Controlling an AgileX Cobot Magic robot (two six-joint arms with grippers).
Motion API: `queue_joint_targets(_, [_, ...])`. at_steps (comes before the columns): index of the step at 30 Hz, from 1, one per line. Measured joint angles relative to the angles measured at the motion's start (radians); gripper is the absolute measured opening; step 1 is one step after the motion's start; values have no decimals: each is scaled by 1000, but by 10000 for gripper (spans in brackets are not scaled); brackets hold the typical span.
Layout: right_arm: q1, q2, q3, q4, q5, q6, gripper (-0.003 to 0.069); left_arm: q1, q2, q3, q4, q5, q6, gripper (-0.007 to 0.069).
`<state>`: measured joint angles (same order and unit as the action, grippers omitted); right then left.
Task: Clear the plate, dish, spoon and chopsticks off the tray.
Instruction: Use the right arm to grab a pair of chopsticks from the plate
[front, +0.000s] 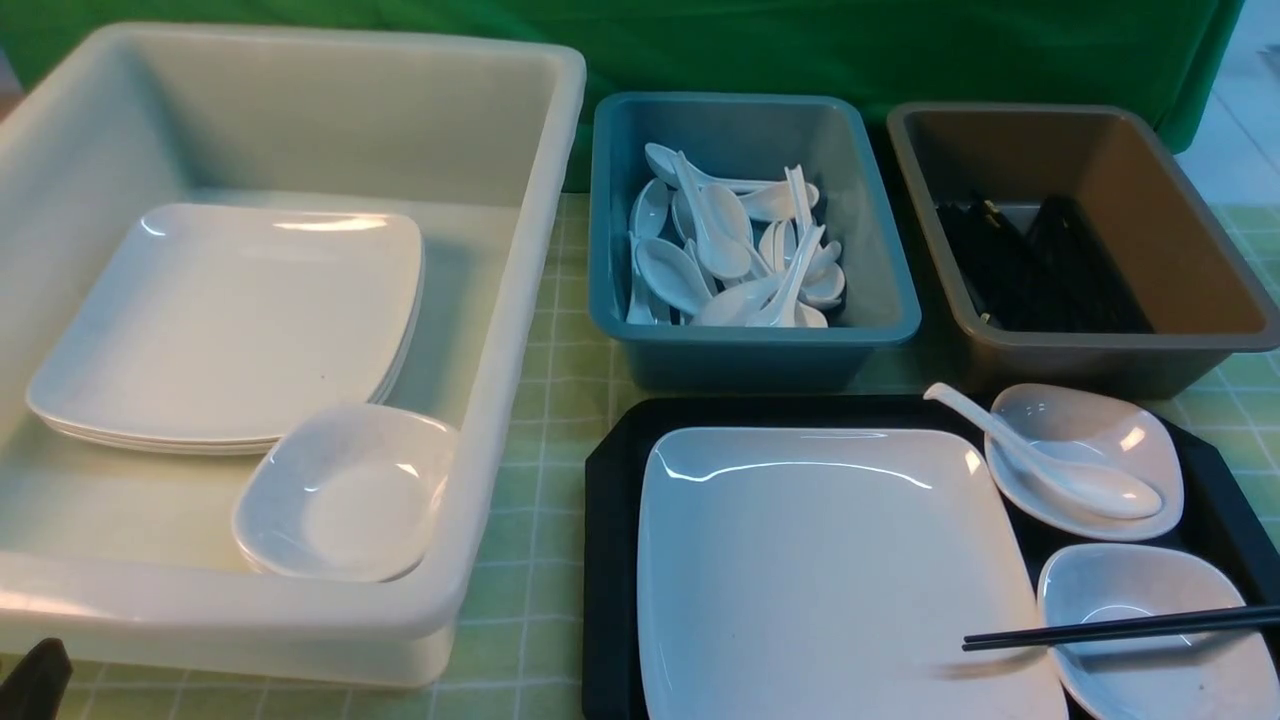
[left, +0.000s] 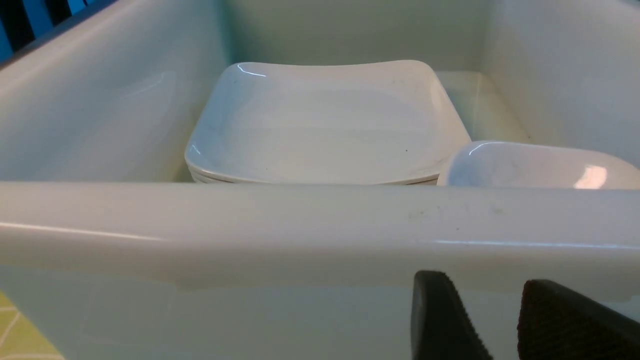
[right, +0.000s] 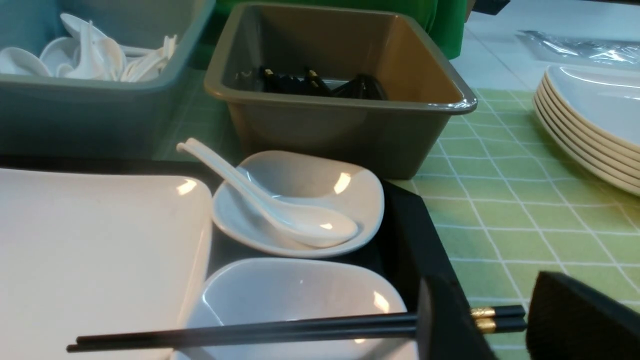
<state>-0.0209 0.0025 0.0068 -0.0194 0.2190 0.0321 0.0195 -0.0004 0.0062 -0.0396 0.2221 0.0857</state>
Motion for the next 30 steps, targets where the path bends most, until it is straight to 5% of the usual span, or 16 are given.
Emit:
queue_joint_targets(4, [0,0,0,0,0,0,242,0,0,0,-110,-31,-27,223])
queue_joint_targets(10, [0,0,0,0,0,0,242,0,0,0,-421,-274,-61,223])
queue_joint_targets(18, [0,0,0,0,0,0,242,0,0,0,-468,-598,-177,223])
queue_joint_targets(30, [0,0,0,0,0,0,242,0,0,0,-446,-636,-198,221])
